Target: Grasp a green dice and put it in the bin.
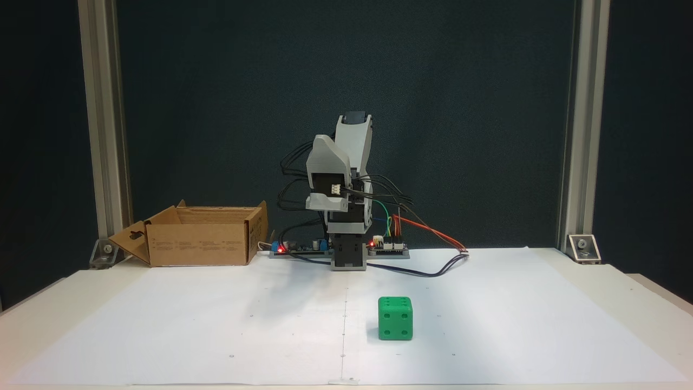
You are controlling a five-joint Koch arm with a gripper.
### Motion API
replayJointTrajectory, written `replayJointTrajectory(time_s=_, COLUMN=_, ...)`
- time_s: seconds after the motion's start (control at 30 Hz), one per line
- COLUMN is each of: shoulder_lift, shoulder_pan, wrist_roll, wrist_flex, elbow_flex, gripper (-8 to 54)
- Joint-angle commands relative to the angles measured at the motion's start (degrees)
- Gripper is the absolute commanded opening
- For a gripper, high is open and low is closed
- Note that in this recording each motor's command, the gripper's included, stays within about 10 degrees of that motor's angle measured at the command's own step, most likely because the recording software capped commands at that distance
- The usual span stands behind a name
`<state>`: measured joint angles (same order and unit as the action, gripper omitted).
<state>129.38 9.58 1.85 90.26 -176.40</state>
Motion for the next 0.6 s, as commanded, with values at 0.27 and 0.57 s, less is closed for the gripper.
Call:
replayJointTrajectory(time_s=0.27, shoulder_lift=6.15, shoulder_pan=0.79, wrist_roll=2.11, wrist_flex=-12.04, elbow_flex=0.18, gripper=42.5)
replayJointTrajectory(time_s=0.57, shoulder_lift=6.24, shoulder_pan=0.18, wrist_roll=2.02, wrist_flex=-48.94, elbow_flex=22.15, gripper=44.2)
